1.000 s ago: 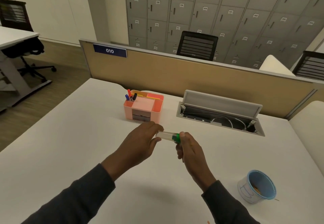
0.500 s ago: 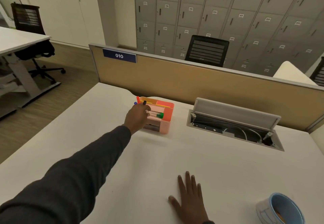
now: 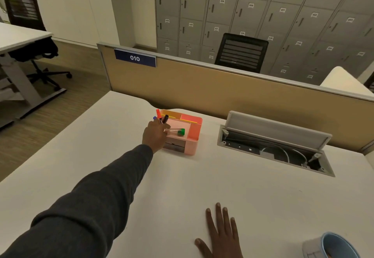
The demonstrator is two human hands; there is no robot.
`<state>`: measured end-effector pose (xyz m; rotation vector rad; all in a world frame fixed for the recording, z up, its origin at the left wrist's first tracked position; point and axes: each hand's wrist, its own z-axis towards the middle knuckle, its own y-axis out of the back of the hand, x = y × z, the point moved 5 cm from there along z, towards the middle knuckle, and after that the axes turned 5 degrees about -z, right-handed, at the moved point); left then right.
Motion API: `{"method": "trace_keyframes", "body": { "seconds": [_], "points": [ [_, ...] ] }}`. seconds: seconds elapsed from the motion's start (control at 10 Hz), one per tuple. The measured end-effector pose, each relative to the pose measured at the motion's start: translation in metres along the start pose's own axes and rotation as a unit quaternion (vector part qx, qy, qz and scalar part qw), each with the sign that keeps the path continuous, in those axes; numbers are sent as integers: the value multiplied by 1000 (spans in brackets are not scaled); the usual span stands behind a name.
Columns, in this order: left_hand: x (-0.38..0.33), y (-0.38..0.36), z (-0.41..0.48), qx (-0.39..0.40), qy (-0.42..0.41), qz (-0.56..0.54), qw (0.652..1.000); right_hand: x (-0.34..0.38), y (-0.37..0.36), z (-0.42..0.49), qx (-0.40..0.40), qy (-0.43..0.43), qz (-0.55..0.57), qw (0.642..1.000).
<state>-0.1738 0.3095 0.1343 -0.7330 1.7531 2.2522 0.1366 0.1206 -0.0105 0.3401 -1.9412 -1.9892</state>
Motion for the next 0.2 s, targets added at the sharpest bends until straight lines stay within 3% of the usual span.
{"method": "trace_keyframes", "body": {
  "seconds": [0.1, 0.2],
  "points": [
    [-1, 3, -1, 15, 4, -10, 1000, 1, 1, 1, -7, 1, 8, 1000],
    [-3, 3, -8, -22, 8, -29, 999, 2, -1, 0, -40, 18, 10, 999]
  ]
}}
